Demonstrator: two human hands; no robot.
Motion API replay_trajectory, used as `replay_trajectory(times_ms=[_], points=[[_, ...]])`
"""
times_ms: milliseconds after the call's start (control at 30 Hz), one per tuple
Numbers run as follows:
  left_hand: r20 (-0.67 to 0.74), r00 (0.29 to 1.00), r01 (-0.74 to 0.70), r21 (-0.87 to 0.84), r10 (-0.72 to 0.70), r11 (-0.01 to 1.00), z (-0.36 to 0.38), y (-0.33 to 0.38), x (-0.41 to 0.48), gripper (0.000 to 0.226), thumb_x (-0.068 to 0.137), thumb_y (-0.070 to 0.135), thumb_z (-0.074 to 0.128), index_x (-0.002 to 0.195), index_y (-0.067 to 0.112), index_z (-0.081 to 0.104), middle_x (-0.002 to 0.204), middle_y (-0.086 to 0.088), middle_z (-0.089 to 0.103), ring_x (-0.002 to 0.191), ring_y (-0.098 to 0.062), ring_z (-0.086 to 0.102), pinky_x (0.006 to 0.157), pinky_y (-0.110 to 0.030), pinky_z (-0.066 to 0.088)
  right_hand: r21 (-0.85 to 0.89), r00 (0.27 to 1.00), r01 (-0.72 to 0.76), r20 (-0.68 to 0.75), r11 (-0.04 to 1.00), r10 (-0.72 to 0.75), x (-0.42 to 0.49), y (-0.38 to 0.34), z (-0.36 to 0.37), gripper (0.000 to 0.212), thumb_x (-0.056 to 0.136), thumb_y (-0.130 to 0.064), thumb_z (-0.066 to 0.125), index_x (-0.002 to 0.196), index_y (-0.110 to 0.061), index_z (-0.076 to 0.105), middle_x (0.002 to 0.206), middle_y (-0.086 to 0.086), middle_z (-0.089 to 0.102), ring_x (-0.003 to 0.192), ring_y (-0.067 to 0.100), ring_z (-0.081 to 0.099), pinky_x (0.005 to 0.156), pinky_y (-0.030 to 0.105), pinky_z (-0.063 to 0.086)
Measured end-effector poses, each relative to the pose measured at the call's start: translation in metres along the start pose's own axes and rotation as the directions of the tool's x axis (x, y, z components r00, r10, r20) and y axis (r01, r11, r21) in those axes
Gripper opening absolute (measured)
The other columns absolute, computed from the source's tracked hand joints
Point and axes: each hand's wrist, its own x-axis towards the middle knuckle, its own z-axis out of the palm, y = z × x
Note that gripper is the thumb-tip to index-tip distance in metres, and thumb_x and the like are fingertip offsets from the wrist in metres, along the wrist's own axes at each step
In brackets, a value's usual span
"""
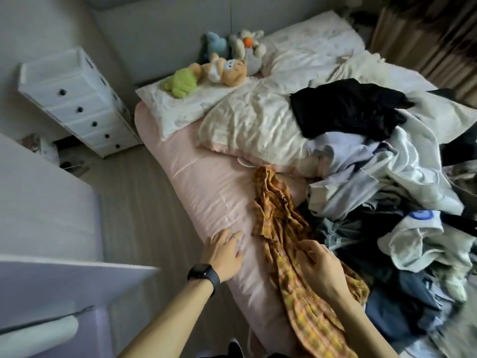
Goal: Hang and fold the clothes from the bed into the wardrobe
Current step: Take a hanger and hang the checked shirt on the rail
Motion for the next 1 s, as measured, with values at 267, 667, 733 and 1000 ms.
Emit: replay_trajectory(times_ms=[267,667,733,1000], points=[[0.146,0.987,0.044,0.149,-0.066,0.988,0.081,-0.049,0.121,0.060,0.098,0.040,0.042,0.155,0.033,0.024,0.159,0.001,0.026,0.145,-0.022,0.024,0.117,-0.042,0.024,-0.157,0.968,-0.068,0.230,0.985,0.103,0.105,0.043,0.091,0.044,0.098,-0.046,0.052,0.137,-0.028,0.053,0.134,0.002,0.059,0.124,0.025,0.053,0.101,0.036,0.047],[0.231,0.973,-0.012,0.173,-0.029,0.985,0.210,-0.114,0.190,0.076,0.100,0.045,0.042,0.157,0.040,-0.009,0.165,0.010,-0.019,0.153,-0.019,-0.013,0.120,-0.061,0.013,-0.090,0.976,-0.171,0.118,0.981,0.181,0.156,0.116,0.223,0.025,0.101,-0.034,0.050,0.124,-0.036,0.060,0.130,0.003,0.055,0.114,0.028,0.058,0.089,0.040,0.054],[0.347,0.936,0.018,0.111,-0.056,0.994,0.183,-0.106,0.183,0.072,0.100,0.039,0.047,0.159,0.033,0.007,0.167,0.003,-0.004,0.153,-0.025,0.002,0.121,-0.055,0.016,-0.040,0.985,-0.152,0.078,0.988,0.155,0.146,0.097,0.202,0.019,0.100,-0.030,0.053,0.118,-0.035,0.060,0.123,0.002,0.059,0.106,0.027,0.060,0.084,0.037,0.053],[0.221,0.975,0.098,-0.371,-0.015,0.923,0.010,-0.044,0.102,0.041,0.102,0.047,0.045,0.134,0.022,0.055,0.131,0.000,0.061,0.104,-0.017,0.060,0.085,-0.025,0.043,0.072,0.998,0.061,-0.030,0.996,-0.059,0.082,-0.021,0.069,0.018,0.088,-0.021,0.072,0.104,-0.029,0.072,0.100,-0.011,0.065,0.097,0.014,0.061,0.086,0.021,0.047]])
